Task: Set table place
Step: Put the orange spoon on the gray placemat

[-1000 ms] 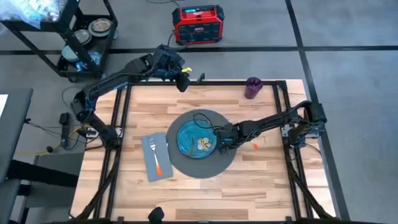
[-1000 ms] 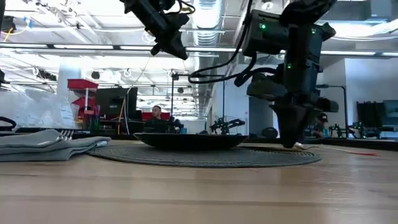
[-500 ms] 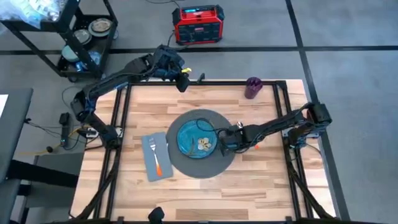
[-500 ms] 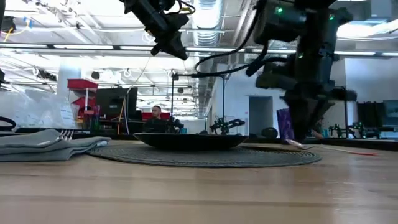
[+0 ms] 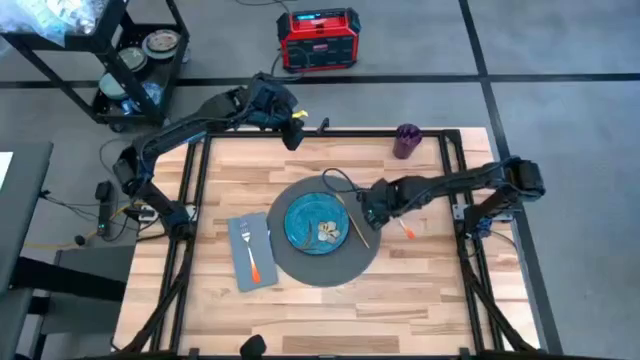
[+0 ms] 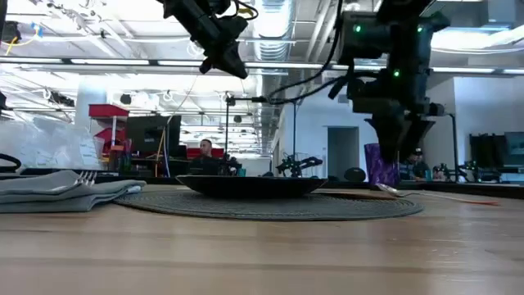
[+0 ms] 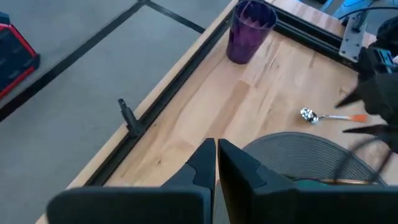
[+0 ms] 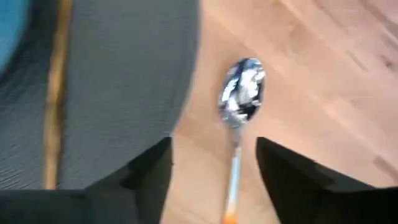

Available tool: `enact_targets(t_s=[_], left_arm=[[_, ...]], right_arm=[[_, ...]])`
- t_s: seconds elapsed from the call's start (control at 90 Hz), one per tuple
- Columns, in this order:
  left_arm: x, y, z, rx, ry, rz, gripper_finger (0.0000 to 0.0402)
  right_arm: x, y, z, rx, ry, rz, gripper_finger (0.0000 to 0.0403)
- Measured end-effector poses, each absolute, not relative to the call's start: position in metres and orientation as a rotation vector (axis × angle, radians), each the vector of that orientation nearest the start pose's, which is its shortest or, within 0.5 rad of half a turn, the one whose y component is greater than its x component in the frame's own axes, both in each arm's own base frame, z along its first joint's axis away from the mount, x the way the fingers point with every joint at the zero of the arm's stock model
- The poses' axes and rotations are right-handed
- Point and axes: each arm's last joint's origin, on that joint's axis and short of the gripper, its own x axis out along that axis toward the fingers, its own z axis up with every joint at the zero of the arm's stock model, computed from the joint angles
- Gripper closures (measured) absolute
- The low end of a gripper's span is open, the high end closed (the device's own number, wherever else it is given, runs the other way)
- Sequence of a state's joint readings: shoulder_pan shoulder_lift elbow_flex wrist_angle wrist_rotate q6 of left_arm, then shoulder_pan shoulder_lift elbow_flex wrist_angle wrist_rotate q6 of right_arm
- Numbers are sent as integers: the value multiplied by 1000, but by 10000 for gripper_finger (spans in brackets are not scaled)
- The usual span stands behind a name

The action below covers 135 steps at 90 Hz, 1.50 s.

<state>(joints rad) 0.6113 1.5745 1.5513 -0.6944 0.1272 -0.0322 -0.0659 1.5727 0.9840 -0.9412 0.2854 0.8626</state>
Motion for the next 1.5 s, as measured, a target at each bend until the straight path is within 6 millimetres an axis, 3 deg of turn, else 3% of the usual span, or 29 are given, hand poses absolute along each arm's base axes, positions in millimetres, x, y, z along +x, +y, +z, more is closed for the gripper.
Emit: enact_targets(t_s=[0.156,0.489,0.567,0.7,0.756,0.922,1.189,1.367,1.5], left_arm=[[280,192,358,-283,682,469,401],[280,192,358,-259,687,461,401],[280,192,358,-257,684,460,401],[280,193,358,-257,680,463,401],[279,194,358,-264,679,469,401],[279,195,358,-272,675,476,401],[279,195,359,-279,666,481,401],[279,195,358,-285,666,483,401],[279,195,358,-285,667,482,401]], right_arm=[[258,-35,175,523,1314,-885,141],[234,-30,135,631,1405,-820,193],[232,-30,130,644,1397,-809,231],[232,-32,127,674,1360,-823,360],[232,-33,127,678,1351,-825,386],[232,-34,129,698,1336,-839,399],[244,-36,164,732,1180,-797,402],[262,-37,172,795,1064,-726,402],[273,-38,162,828,1037,-682,402]])
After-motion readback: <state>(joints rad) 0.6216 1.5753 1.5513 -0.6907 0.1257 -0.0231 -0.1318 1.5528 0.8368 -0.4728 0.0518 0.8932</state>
